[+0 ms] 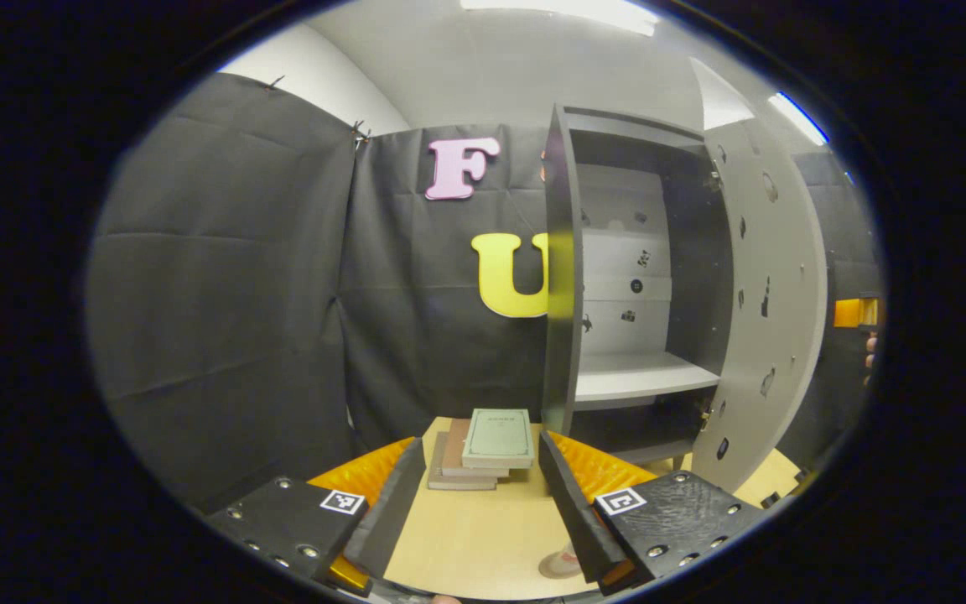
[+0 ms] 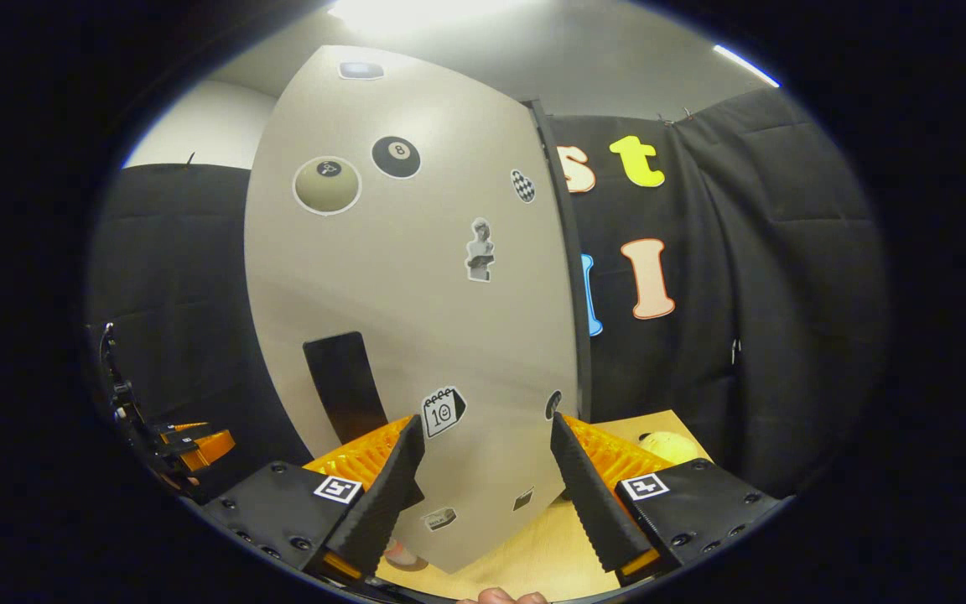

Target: Open the cabinet door with the right hand, grasp the bottle in the cabinet with the left hand and place it on the coaster, then close the cabinet door with the right hand.

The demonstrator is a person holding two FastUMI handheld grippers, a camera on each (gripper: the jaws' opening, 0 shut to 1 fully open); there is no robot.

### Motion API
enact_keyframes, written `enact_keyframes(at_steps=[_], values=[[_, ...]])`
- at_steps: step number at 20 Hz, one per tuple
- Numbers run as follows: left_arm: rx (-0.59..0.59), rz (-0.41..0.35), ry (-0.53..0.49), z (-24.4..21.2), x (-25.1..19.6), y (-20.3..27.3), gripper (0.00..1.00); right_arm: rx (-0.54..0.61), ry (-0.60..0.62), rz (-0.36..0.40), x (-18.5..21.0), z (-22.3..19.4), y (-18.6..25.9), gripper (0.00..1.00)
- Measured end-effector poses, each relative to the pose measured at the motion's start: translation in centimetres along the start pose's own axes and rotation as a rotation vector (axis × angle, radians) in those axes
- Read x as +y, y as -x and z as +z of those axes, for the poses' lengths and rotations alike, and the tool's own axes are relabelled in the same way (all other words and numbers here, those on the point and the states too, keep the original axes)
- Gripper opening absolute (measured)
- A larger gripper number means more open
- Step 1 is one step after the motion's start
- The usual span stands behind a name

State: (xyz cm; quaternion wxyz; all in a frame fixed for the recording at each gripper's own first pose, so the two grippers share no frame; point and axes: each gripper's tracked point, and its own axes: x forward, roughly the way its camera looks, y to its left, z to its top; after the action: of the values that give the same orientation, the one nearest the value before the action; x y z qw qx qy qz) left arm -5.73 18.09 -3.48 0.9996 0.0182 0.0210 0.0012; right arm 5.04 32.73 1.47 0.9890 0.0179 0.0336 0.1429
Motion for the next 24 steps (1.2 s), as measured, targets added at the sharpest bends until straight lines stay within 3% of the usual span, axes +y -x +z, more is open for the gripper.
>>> enact_keyframes(at_steps=[1,2,3,5,6,7,8,9,16,24], values=[[0.002,0.001,0.003,-0.3,0.9,-0.2,0.82,-0.006,-0.001,0.003,0.9,0.1,-0.6,0.89],[0.008,0.002,0.003,-0.5,1.6,-0.4,0.82,-0.007,-0.004,0.009,1.9,-0.1,-1.4,0.89],[0.012,0.004,0.004,-0.7,2.3,-0.7,0.84,0.000,-0.013,0.021,3.0,-0.3,-2.1,0.97],[0.026,-0.002,0.016,-1.2,3.1,-1.5,0.82,-0.003,-0.039,0.060,5.6,-0.3,-3.2,0.97],[0.031,-0.012,0.021,-1.3,3.3,-1.8,0.82,-0.010,-0.050,0.077,6.7,-0.1,-3.7,0.90],[0.035,-0.020,0.021,-1.6,3.6,-2.0,0.82,-0.021,-0.061,0.083,7.4,0.2,-4.0,0.90],[0.040,-0.031,0.017,-1.8,3.5,-2.3,0.84,-0.028,-0.066,0.084,7.4,0.4,-4.4,0.97],[0.046,-0.040,0.013,-2.1,3.2,-2.7,0.84,-0.030,-0.064,0.078,7.3,0.4,-4.6,0.97],[0.032,-0.155,0.047,-2.1,-1.3,-3.8,0.83,0.019,-0.045,-0.054,2.6,-1.3,-4.1,0.98],[0.000,-0.219,0.060,0.1,-6.2,-4.1,0.82,0.031,-0.033,-0.185,-4.5,-1.8,-1.7,0.98]])
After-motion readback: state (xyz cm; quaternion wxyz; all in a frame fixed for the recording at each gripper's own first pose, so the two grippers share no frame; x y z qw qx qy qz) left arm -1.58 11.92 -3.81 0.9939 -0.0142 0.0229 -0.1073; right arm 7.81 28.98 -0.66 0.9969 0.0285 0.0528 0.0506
